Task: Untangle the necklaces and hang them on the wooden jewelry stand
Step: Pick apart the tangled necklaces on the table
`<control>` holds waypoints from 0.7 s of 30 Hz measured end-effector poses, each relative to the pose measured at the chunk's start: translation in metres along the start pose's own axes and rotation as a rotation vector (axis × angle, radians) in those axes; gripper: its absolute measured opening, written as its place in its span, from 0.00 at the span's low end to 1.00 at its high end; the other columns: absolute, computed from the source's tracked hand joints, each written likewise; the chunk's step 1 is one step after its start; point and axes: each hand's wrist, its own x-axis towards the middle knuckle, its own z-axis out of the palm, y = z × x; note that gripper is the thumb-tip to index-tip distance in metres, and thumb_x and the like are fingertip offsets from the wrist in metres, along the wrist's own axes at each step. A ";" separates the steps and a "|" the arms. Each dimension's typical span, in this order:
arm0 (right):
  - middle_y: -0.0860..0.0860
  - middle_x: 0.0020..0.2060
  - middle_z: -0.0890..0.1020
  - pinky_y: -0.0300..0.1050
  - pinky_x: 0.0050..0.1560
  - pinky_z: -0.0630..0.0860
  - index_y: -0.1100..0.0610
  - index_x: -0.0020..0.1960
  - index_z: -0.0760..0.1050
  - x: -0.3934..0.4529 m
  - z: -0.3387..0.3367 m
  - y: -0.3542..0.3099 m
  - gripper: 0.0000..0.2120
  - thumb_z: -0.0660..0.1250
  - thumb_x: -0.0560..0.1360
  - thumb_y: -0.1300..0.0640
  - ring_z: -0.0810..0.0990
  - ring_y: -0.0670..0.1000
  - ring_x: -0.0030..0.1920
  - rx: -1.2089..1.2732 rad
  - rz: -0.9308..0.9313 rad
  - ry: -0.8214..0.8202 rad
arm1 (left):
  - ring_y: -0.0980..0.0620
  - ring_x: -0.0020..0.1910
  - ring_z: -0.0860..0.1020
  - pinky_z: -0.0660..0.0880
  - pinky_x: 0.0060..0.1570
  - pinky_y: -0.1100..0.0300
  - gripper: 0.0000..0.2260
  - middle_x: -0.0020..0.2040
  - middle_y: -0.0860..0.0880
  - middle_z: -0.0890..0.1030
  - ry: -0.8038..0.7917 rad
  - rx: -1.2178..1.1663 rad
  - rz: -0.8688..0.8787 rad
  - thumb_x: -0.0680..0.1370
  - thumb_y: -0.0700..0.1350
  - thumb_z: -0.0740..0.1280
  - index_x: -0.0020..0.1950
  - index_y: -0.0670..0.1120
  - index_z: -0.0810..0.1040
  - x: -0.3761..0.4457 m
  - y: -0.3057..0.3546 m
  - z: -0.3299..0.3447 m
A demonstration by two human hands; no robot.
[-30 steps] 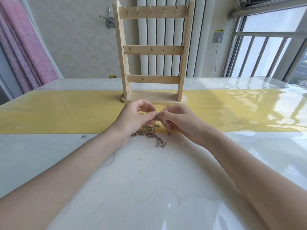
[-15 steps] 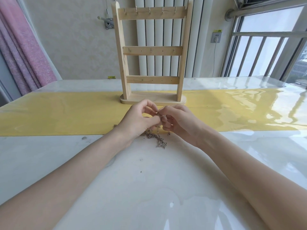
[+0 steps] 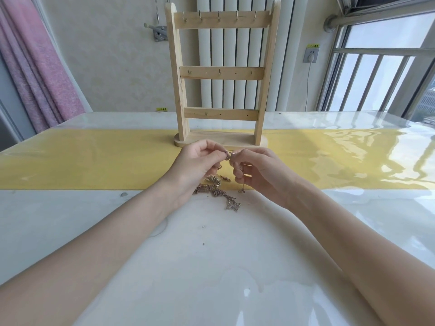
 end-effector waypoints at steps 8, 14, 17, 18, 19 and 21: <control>0.53 0.31 0.69 0.40 0.33 0.67 0.60 0.37 0.69 0.002 0.003 0.001 0.10 0.59 0.76 0.65 0.67 0.49 0.29 0.060 0.034 0.080 | 0.58 0.27 0.67 0.65 0.25 0.69 0.06 0.36 0.49 0.77 -0.033 -0.237 -0.142 0.78 0.36 0.62 0.44 0.45 0.73 -0.002 0.007 0.004; 0.51 0.34 0.73 0.40 0.35 0.66 0.58 0.38 0.71 0.000 -0.004 -0.005 0.09 0.59 0.77 0.64 0.70 0.48 0.31 0.223 0.016 0.110 | 0.57 0.34 0.70 0.68 0.33 0.70 0.02 0.38 0.50 0.76 -0.018 0.176 -0.044 0.77 0.40 0.67 0.46 0.45 0.79 -0.001 0.002 -0.001; 0.51 0.35 0.76 0.39 0.34 0.68 0.59 0.38 0.74 -0.001 -0.002 -0.005 0.10 0.61 0.77 0.64 0.70 0.48 0.31 0.232 0.013 0.089 | 0.58 0.35 0.68 0.67 0.34 0.69 0.04 0.40 0.49 0.75 0.000 0.209 -0.018 0.77 0.42 0.66 0.44 0.45 0.80 -0.001 0.002 -0.002; 0.51 0.35 0.76 0.37 0.33 0.69 0.59 0.37 0.74 0.000 -0.002 -0.005 0.11 0.61 0.77 0.65 0.71 0.48 0.31 0.232 0.003 0.095 | 0.59 0.33 0.68 0.67 0.33 0.69 0.05 0.41 0.48 0.75 0.002 0.213 -0.008 0.77 0.42 0.66 0.43 0.46 0.80 -0.001 0.002 -0.002; 0.51 0.35 0.76 0.37 0.33 0.70 0.59 0.36 0.75 0.000 -0.002 -0.005 0.11 0.61 0.76 0.66 0.71 0.48 0.31 0.234 -0.008 0.105 | 0.59 0.32 0.68 0.66 0.33 0.68 0.06 0.42 0.47 0.75 -0.001 0.222 0.002 0.77 0.42 0.66 0.42 0.47 0.80 0.000 0.002 -0.003; 0.51 0.35 0.77 0.36 0.32 0.71 0.60 0.37 0.75 0.000 -0.004 -0.006 0.10 0.62 0.76 0.68 0.71 0.47 0.31 0.260 -0.027 0.127 | 0.57 0.33 0.68 0.67 0.34 0.66 0.06 0.40 0.49 0.75 -0.012 0.263 0.022 0.77 0.42 0.67 0.41 0.47 0.81 -0.001 0.001 -0.003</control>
